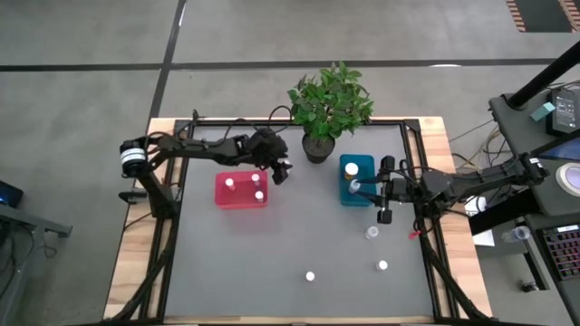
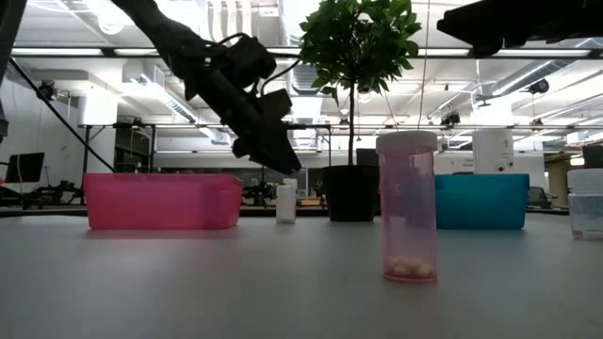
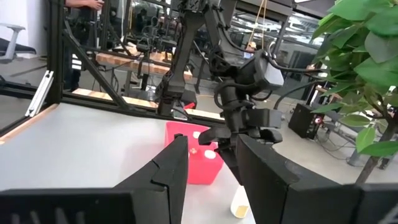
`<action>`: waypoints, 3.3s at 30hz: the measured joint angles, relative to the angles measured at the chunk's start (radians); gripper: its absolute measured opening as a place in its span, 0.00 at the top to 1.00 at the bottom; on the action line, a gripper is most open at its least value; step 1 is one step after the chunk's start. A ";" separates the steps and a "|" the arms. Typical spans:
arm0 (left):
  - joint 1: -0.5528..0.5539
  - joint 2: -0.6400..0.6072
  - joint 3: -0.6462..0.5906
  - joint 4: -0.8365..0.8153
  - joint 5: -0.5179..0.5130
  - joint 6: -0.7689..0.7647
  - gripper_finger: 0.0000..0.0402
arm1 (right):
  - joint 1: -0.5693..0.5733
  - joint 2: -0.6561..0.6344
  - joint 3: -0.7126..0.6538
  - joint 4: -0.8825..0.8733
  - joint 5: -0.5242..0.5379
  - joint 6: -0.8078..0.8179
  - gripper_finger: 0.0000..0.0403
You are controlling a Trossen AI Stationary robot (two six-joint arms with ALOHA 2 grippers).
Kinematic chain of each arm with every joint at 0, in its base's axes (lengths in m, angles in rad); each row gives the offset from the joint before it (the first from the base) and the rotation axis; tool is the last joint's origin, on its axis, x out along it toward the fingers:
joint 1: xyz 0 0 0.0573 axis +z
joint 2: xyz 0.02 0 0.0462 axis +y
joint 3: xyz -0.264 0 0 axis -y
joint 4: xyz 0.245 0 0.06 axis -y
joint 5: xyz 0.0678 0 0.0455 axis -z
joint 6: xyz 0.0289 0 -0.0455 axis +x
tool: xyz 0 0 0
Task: Pick and place medicine bottles into bin by pill shape (circle, oval)
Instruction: Put the large transparent pill bottle into the blue bin
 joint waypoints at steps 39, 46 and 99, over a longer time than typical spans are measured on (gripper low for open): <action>-0.095 0.103 -0.013 0.018 -0.235 0.048 0.56 | 0.000 0.004 -0.001 -0.007 0.002 0.000 0.68; -0.148 0.101 0.033 0.017 -0.235 0.038 0.72 | 0.000 0.004 -0.001 -0.007 0.002 0.000 0.68; -0.474 0.327 0.406 -0.269 -0.391 -0.162 0.67 | -0.001 0.011 0.000 -0.002 0.002 -0.008 0.68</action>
